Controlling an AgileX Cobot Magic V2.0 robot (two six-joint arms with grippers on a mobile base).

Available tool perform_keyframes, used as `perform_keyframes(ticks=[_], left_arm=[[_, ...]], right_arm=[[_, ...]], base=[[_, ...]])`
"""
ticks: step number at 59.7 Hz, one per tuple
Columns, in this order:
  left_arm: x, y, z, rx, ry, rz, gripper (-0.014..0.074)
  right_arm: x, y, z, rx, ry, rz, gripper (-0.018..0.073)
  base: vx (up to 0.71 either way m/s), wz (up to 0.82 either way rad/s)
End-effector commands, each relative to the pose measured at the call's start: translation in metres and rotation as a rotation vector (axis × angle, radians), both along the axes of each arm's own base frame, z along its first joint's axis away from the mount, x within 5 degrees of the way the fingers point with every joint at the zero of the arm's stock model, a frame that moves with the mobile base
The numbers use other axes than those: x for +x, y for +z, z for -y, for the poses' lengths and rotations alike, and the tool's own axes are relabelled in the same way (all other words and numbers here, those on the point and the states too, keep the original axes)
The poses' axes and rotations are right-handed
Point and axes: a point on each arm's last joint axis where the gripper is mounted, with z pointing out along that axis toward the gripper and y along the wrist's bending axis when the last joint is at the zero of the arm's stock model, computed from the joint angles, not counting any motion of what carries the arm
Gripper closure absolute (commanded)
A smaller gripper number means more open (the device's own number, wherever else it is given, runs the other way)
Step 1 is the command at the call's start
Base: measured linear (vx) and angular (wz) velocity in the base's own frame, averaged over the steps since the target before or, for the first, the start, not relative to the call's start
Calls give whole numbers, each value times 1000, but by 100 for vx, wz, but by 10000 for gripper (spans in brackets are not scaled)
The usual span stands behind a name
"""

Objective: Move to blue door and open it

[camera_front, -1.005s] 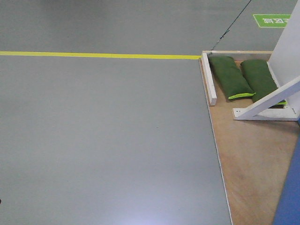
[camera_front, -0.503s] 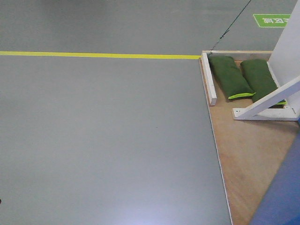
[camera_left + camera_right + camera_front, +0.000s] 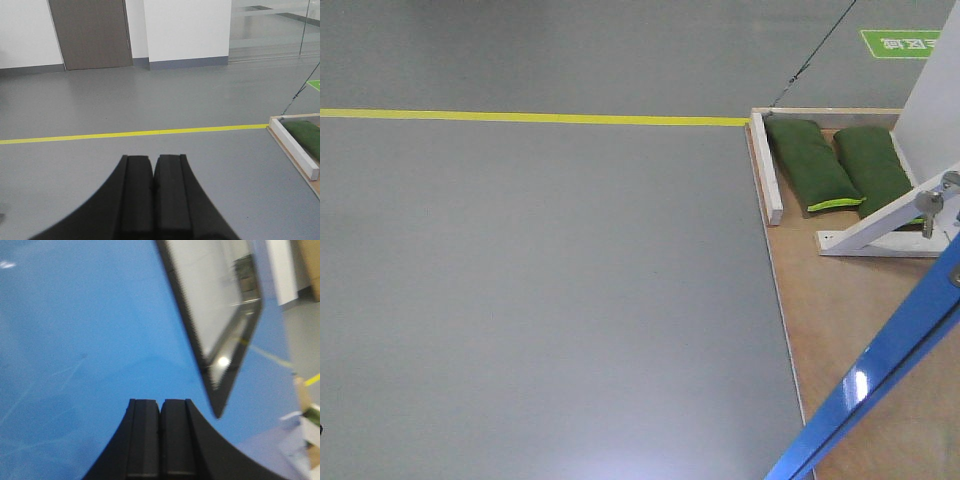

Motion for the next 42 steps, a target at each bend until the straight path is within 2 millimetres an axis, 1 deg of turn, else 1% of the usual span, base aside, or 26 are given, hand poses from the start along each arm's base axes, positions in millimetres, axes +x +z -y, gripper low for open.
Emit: perform_keyframes(ticks=[1, 16, 42], left_arm=[[0, 6, 0, -4, -7, 92, 526], [0, 6, 0, -4, -7, 92, 526], [0, 6, 0, -4, -7, 92, 526]], right_arm=[[2, 15, -15, -41, 48, 97, 567], [34, 8, -37, -17, 197, 91, 567], [76, -7, -85, 20, 426, 50, 567]], base=[[0, 0], [0, 0], [0, 0]])
